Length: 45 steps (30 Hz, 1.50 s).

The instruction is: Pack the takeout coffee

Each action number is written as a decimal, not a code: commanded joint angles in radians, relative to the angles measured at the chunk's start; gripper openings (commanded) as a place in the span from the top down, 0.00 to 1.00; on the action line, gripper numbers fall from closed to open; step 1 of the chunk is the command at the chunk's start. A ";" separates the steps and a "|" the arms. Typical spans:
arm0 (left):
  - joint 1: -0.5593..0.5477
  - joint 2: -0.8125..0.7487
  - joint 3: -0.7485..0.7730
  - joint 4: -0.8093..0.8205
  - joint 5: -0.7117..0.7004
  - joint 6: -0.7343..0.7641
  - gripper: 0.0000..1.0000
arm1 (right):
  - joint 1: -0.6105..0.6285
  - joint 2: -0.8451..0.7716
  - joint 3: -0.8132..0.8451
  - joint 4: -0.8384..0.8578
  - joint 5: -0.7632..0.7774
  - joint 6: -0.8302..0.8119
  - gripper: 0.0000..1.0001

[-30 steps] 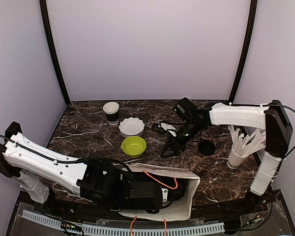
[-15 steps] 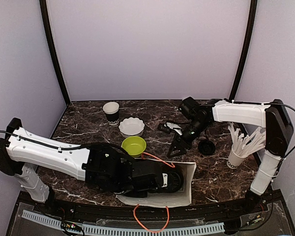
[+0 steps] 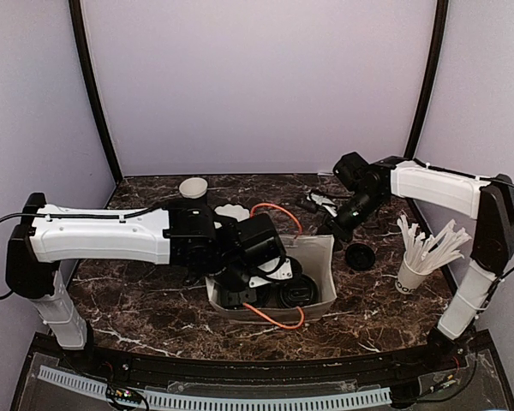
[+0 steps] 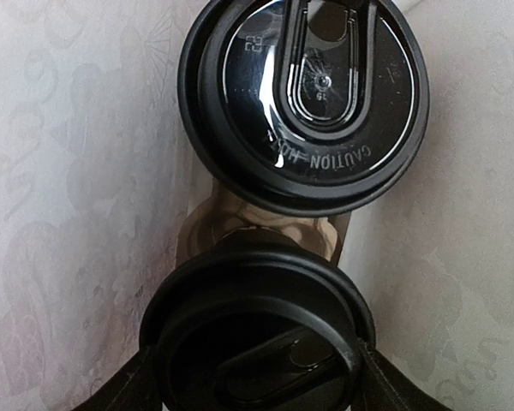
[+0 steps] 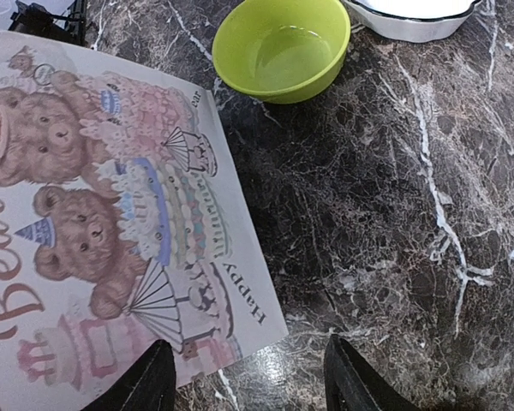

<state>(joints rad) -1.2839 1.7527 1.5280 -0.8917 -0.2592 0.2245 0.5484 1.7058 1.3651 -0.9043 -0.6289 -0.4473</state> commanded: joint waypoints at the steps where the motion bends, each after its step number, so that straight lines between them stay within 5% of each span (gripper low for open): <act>1: 0.054 0.035 0.016 -0.071 0.175 -0.027 0.55 | -0.018 -0.041 0.040 -0.061 -0.011 -0.031 0.40; 19: 0.147 0.124 -0.087 0.006 0.293 0.037 0.57 | -0.033 -0.095 0.001 -0.072 -0.011 -0.009 0.40; 31: 0.146 0.197 0.095 -0.125 0.210 -0.040 0.58 | -0.033 -0.095 0.021 -0.077 -0.014 0.003 0.40; 38: 0.144 0.065 0.116 -0.095 0.354 -0.045 0.26 | -0.033 -0.095 0.040 -0.106 -0.019 -0.008 0.39; 45: 0.144 -0.018 0.185 -0.058 0.413 -0.039 0.05 | -0.033 -0.079 0.072 -0.125 -0.018 -0.008 0.39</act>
<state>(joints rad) -1.1362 1.8233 1.6604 -0.9421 0.0711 0.1978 0.5217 1.6371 1.3968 -1.0069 -0.6319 -0.4545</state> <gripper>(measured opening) 0.908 0.609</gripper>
